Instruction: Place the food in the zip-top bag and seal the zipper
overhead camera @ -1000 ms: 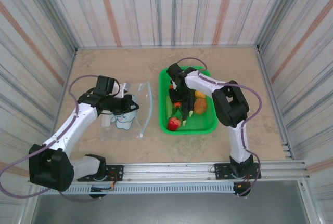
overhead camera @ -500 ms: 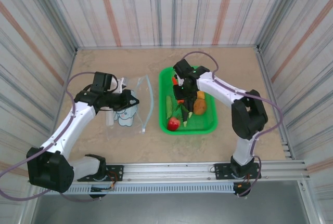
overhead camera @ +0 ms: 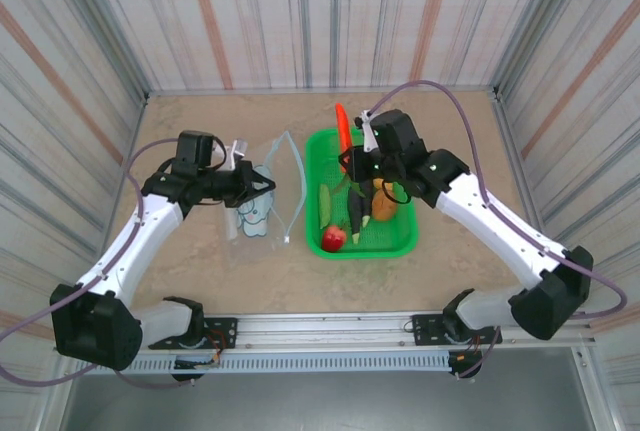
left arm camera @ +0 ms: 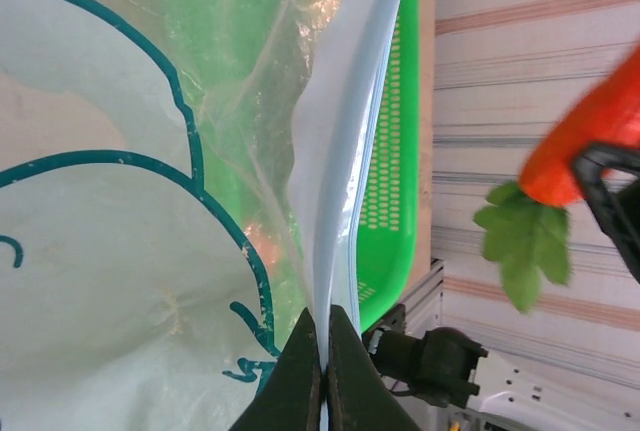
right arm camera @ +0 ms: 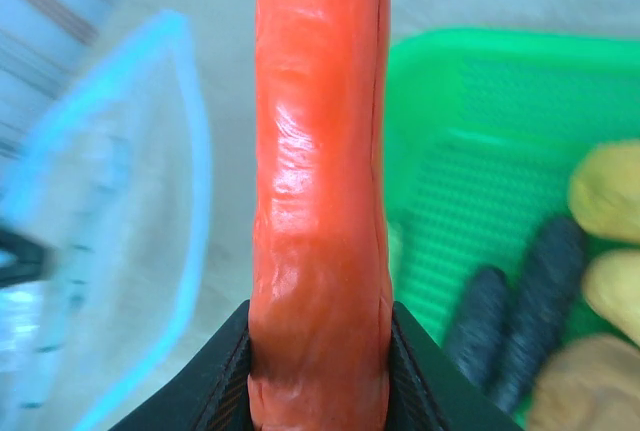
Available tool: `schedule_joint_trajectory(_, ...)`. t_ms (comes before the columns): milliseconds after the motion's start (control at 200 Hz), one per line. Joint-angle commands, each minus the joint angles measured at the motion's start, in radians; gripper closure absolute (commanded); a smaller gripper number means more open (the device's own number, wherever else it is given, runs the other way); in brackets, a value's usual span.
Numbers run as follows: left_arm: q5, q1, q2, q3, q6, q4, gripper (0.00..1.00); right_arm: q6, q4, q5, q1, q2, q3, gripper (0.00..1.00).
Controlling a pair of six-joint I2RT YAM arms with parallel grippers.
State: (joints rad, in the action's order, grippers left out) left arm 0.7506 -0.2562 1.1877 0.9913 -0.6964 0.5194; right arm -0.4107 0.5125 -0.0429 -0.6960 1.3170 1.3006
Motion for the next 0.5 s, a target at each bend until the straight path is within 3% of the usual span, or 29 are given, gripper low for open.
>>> schedule_joint_trajectory(0, 0.039, 0.006, -0.009, 0.039, -0.060, -0.023, 1.00, -0.016, -0.173, 0.033, -0.076, -0.020, 0.022, 0.90)
schedule_joint_trajectory(150, 0.047, 0.006, -0.020, 0.069, -0.079, -0.016, 1.00, -0.053, -0.434, 0.077, -0.139, -0.019, -0.043, 0.92)
schedule_joint_trajectory(275, 0.047, 0.007, -0.031, 0.072, -0.080, -0.014, 1.00, -0.110, -0.601, 0.024, -0.158, 0.030, -0.066, 0.92)
schedule_joint_trajectory(496, 0.053, 0.006, -0.039, 0.072, -0.099, -0.030, 1.00, -0.126, -0.709, 0.036, -0.218, 0.147, -0.069, 0.91)
